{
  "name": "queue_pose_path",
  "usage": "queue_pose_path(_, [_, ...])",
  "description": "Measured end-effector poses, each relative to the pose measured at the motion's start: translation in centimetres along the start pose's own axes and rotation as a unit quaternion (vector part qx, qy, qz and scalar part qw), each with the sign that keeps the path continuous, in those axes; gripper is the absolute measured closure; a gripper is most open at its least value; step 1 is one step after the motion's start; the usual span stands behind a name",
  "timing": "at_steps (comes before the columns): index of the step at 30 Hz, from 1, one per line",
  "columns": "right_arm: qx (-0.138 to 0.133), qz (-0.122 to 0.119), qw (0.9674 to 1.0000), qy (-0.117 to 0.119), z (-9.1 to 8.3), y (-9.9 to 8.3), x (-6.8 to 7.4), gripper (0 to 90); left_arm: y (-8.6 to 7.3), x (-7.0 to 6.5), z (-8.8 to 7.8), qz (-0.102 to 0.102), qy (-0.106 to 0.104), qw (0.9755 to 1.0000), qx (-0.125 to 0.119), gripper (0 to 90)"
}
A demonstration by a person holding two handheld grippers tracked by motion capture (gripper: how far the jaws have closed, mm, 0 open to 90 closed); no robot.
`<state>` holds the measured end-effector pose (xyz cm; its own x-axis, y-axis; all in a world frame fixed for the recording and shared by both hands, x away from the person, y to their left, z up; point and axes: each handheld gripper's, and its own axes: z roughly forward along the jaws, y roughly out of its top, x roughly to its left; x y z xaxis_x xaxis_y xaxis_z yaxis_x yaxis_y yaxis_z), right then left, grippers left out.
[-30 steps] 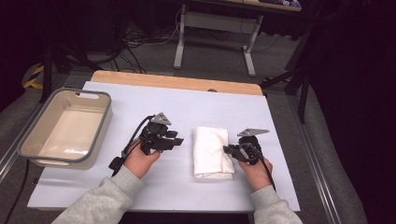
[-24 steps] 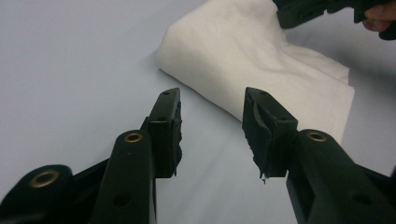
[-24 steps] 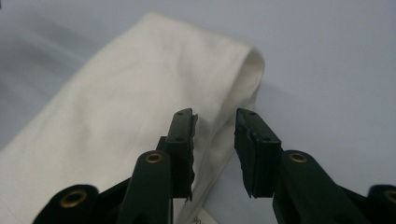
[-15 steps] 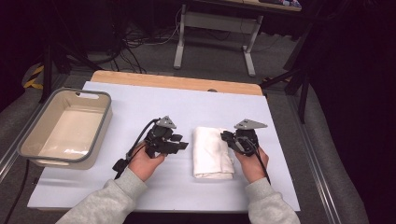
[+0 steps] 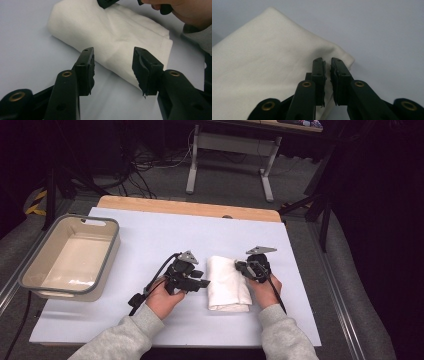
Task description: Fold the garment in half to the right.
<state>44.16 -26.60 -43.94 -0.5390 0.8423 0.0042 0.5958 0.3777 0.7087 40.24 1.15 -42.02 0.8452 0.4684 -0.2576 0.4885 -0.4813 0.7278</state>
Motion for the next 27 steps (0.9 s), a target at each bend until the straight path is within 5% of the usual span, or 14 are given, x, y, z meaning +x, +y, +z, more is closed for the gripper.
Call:
queue_pose_path(10, [-0.009,-0.004,1.0,-0.001,-0.5,-0.1,-0.1,72.9,0.0,-0.1,1.4,-0.013,0.004,0.9997,0.02,46.7])
queue_pose_path(21, [-0.05,0.014,0.9986,-0.001,-3.9,-1.7,-0.7,58.6,0.0,0.9,3.2,-0.045,0.002,0.9976,0.052,41.8])
queue_pose_path(27, [-0.056,0.031,0.9979,0.005,-5.1,-3.3,-1.6,48.6,0.0,1.1,4.2,-0.055,-0.006,0.9959,0.072,48.3])
